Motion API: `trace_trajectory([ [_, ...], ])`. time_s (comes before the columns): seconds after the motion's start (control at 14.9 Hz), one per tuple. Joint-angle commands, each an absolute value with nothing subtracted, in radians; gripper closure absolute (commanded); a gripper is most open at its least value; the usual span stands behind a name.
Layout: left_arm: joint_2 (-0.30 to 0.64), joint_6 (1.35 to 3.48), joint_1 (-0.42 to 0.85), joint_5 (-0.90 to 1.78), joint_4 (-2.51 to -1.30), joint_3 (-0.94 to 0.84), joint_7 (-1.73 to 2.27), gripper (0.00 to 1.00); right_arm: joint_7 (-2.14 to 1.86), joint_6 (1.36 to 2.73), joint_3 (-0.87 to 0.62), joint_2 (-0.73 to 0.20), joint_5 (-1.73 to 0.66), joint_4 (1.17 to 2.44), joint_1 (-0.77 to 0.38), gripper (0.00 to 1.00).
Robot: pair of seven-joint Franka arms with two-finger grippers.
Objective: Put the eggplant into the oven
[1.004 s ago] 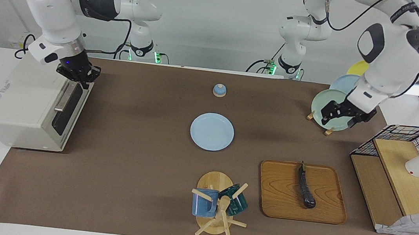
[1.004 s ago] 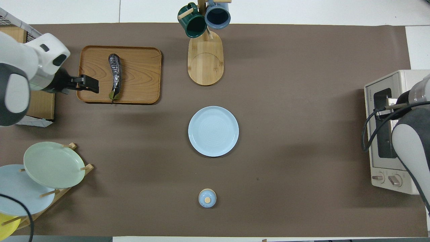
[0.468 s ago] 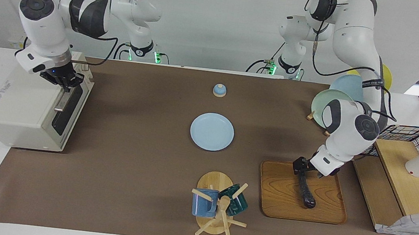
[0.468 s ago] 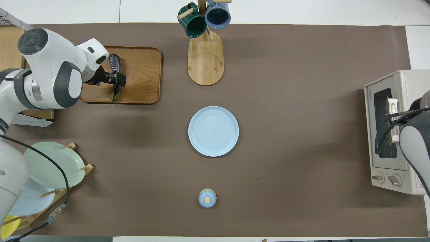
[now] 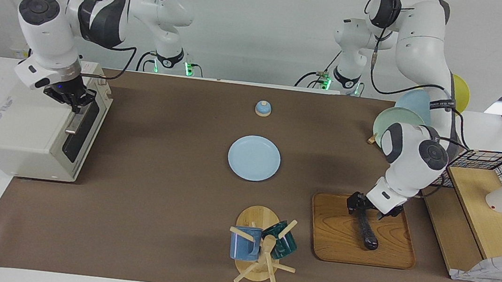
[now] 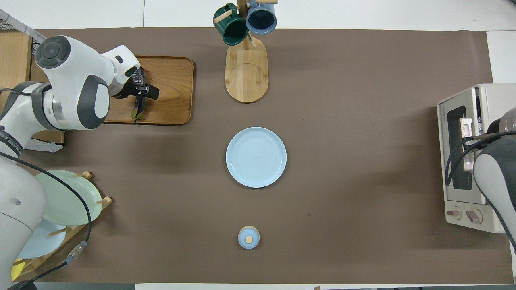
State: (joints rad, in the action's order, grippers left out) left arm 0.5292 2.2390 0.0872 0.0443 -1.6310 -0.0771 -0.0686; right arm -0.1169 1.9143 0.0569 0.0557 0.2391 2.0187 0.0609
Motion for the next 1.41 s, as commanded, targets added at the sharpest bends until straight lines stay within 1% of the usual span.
trace_trajectory([
  [0.0,0.531,2.295,0.09,0.031,-1.66,-0.071,-0.101,0.0,-0.046,2.023,0.051,0.061,0.236,2.107,0.032,1.0],
  [0.07,0.531,2.302,0.091,0.031,-1.664,-0.069,-0.103,0.04,-0.029,2.045,0.052,0.06,0.223,2.123,0.017,1.0],
  [0.13,0.531,2.303,0.091,0.031,-1.666,-0.069,-0.107,0.13,-0.017,2.057,0.052,0.048,0.201,2.125,0.002,1.0],
  [0.2,0.529,2.306,0.087,0.031,-1.677,-0.068,-0.121,0.27,-0.006,2.065,0.052,0.037,0.186,2.125,-0.009,1.0],
  [0.27,0.529,2.306,0.086,0.031,-1.68,-0.067,-0.139,0.46,0.001,2.086,0.052,0.022,0.178,2.125,-0.014,1.0],
  [0.4,0.528,2.292,0.081,0.031,-1.677,-0.067,-0.144,1.0,0.002,2.141,0.052,-0.018,0.163,2.128,-0.012,1.0],
  [0.54,0.526,2.281,0.08,0.032,-1.669,-0.069,-0.144,1.0,0.003,2.202,0.052,-0.046,0.132,2.143,-0.014,1.0],
  [0.67,0.511,2.257,0.078,0.04,-1.666,-0.071,-0.137,1.0,0.011,2.3,0.052,-0.066,0.106,2.187,-0.026,1.0],
  [0.94,0.405,2.139,0.078,0.057,-1.681,-0.072,-0.072,1.0,0.043,2.373,0.049,-0.144,0.101,2.189,-0.026,1.0],
  [1.07,0.313,2.044,0.095,0.089,-1.716,-0.074,-0.002,1.0,0.061,2.387,0.045,-0.166,0.074,2.187,-0.029,1.0],
  [1.14,0.264,1.993,0.106,0.1,-1.744,-0.078,0.03,1.0,0.072,2.385,0.043,-0.167,0.052,2.186,-0.056,1.0],
  [1.27,0.183,1.932,0.19,0.123,-1.799,-0.081,0.136,1.0,0.118,2.356,0.041,-0.169,0.032,2.162,-0.086,1.0],
  [1.34,0.17,1.924,0.249,0.124,-1.805,-0.081,0.199,1.0,0.145,2.311,0.038,-0.17,0.016,2.123,-0.119,1.0],
])
